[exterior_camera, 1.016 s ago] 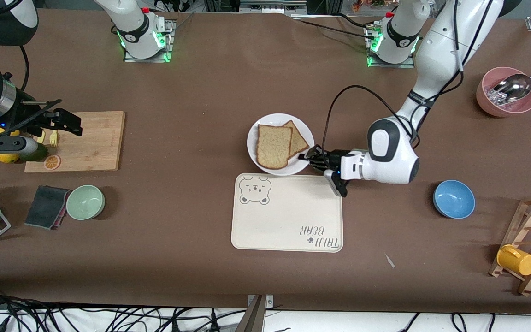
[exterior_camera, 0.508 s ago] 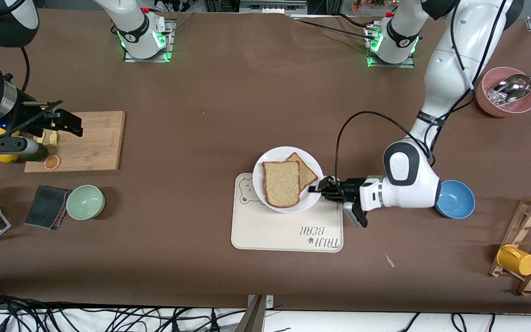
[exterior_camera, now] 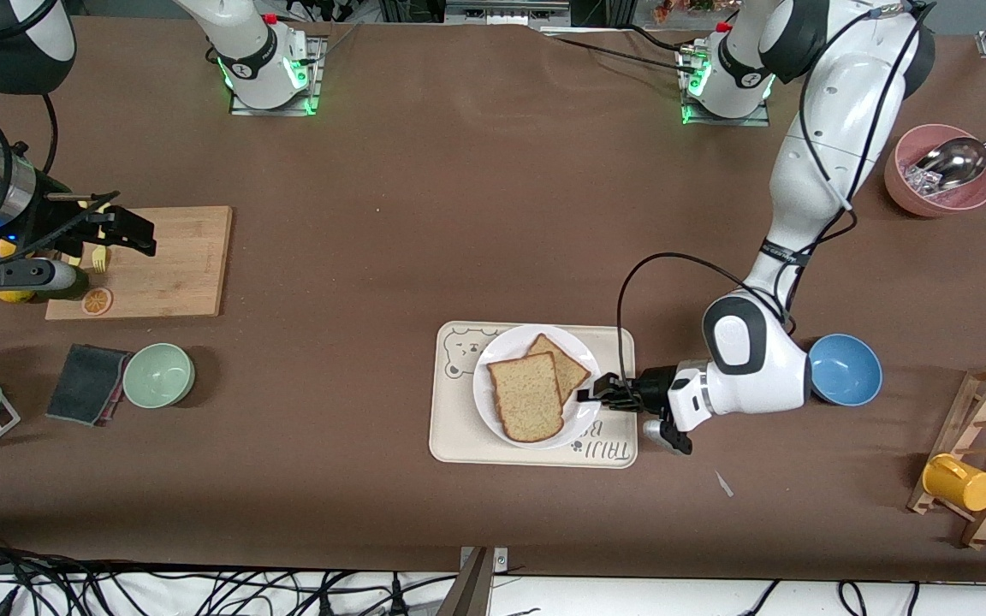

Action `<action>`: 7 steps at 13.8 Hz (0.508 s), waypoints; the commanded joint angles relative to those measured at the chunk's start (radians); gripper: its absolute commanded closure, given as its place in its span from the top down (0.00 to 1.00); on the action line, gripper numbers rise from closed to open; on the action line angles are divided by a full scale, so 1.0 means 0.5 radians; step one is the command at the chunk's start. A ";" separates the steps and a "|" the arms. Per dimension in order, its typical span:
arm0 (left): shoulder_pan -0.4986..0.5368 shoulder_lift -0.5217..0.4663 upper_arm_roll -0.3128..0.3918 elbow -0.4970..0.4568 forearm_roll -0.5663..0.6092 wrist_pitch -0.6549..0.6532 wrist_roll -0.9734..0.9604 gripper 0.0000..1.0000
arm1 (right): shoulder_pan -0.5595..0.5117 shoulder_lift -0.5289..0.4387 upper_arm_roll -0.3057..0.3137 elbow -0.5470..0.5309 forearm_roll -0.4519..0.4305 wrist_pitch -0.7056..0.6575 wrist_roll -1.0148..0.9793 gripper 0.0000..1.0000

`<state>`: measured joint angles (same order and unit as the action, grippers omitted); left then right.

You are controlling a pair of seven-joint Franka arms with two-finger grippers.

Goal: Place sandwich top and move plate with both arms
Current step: 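Slide the plate onto the cream tray with the left gripper, then open the left gripper and release the plate rim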

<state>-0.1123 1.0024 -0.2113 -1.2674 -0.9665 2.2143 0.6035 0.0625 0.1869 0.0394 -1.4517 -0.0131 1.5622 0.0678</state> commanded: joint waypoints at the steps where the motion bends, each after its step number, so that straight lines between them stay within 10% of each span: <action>1: -0.051 0.103 0.009 0.139 0.007 0.014 -0.102 0.00 | -0.002 -0.009 0.007 -0.002 -0.026 0.011 -0.010 1.00; 7: -0.042 0.124 0.009 0.130 -0.006 0.035 -0.127 0.00 | 0.001 -0.009 0.007 -0.002 -0.026 0.011 -0.010 1.00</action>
<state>-0.1352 1.0446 -0.2106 -1.2374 -0.9666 2.2343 0.5518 0.0625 0.1872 0.0394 -1.4517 -0.0133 1.5628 0.0678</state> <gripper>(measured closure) 0.952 0.000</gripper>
